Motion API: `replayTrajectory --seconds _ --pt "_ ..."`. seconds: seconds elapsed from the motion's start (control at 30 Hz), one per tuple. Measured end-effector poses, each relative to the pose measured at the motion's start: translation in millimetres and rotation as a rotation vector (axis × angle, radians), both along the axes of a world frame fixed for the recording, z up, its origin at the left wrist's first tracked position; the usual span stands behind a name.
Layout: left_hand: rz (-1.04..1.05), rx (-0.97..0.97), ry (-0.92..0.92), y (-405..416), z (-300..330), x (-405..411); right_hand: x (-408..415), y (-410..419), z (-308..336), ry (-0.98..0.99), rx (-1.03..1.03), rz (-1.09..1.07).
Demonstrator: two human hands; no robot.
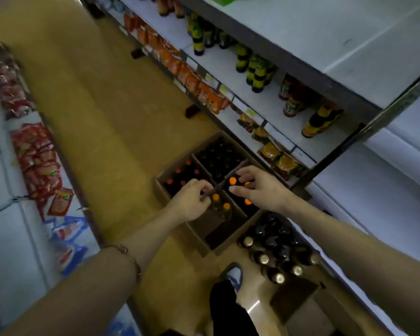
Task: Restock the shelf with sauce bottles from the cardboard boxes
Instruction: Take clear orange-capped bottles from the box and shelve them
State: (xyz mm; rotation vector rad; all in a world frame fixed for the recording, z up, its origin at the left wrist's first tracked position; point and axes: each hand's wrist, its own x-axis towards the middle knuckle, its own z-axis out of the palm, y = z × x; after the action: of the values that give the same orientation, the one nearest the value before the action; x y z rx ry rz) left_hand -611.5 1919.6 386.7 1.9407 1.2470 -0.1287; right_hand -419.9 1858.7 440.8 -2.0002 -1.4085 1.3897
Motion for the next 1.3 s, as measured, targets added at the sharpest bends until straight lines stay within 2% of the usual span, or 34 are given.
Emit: replayTrajectory --seconds 0.17,0.5,0.57,0.7,0.83,1.0,1.13,1.3 --pt "-0.066 -0.069 0.095 33.6 -87.3 5.2 -4.6 24.2 -100.2 0.045 -0.064 -0.060" --pt "-0.150 -0.186 0.087 72.4 -294.5 2.5 -1.1 37.7 -315.4 0.012 -0.112 -0.111" --pt "-0.204 -0.172 0.119 74.3 -331.2 6.3 -1.2 37.9 -353.4 0.007 -0.117 -0.077" --pt "-0.298 -0.013 0.169 79.2 -389.7 22.9 -2.9 37.1 -418.1 -0.048 -0.121 -0.039" --pt "-0.215 -0.018 0.132 85.2 -438.0 38.2 -12.3 40.9 -474.1 -0.065 -0.103 -0.122" --pt "0.041 -0.045 -0.132 87.2 -480.5 46.6 -20.8 44.4 -525.4 -0.039 -0.078 -0.225" --pt "0.235 -0.203 -0.206 93.2 -505.3 51.6 -19.0 47.9 -553.6 0.075 -0.049 -0.370" --pt "0.283 -0.321 -0.293 102.5 -530.6 58.4 -18.3 49.4 -576.7 0.081 -0.010 -0.364"
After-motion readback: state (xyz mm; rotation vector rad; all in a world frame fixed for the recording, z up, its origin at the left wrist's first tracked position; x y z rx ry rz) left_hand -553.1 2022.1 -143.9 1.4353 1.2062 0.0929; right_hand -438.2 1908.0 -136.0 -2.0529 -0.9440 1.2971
